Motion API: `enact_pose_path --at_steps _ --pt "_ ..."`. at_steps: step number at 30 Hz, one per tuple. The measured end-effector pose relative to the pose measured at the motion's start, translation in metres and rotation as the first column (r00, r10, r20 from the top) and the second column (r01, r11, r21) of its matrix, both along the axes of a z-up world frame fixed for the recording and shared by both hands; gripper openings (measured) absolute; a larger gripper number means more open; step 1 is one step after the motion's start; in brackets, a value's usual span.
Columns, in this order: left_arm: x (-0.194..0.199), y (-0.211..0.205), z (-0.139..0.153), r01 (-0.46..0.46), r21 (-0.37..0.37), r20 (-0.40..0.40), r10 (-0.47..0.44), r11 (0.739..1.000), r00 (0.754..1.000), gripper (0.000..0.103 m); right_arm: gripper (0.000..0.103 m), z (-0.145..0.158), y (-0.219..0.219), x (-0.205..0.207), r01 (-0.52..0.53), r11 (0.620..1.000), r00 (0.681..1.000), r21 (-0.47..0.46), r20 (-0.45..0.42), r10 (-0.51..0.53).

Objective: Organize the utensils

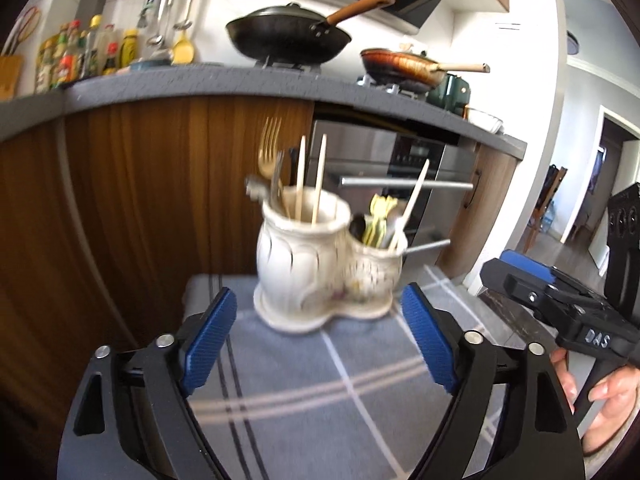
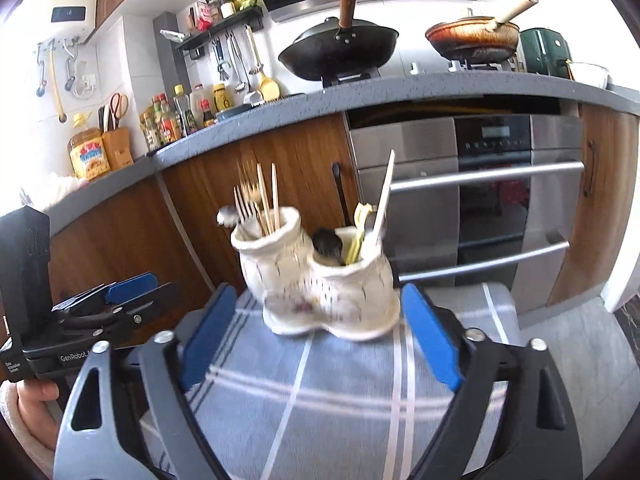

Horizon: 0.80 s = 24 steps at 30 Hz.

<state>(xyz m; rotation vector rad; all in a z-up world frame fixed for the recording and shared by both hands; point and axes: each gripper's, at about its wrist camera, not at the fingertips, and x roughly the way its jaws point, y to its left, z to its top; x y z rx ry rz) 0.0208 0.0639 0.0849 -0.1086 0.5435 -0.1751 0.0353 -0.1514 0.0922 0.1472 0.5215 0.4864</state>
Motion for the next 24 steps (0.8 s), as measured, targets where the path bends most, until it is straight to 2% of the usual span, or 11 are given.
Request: enact_pose_path --at_steps 3,5,8,11,24 --pt "-0.007 -0.007 -0.012 -0.06 0.069 0.02 0.058 0.996 0.998 0.093 0.097 -0.009 0.001 -0.008 0.027 0.999 0.999 -0.043 0.028 -0.026" --pt "-0.008 -0.01 -0.019 -0.098 0.121 0.032 0.094 0.988 0.995 0.093 0.097 -0.014 0.001 -0.013 0.052 0.996 0.997 -0.069 0.054 -0.048" --pt "-0.011 -0.012 -0.029 -0.122 0.158 0.05 0.116 0.98 0.992 0.094 0.097 -0.021 0.0 -0.016 0.071 0.993 0.995 -0.095 0.08 -0.064" --pt "-0.01 -0.01 -0.035 -0.131 0.173 0.05 0.125 0.976 0.991 0.094 0.097 -0.025 -0.002 -0.016 0.084 0.99 0.992 -0.112 0.101 -0.073" --pt "-0.007 -0.007 -0.044 -0.129 0.18 0.033 0.125 0.975 0.992 0.094 0.097 -0.038 -0.01 -0.006 0.089 0.989 0.994 -0.117 0.07 -0.081"
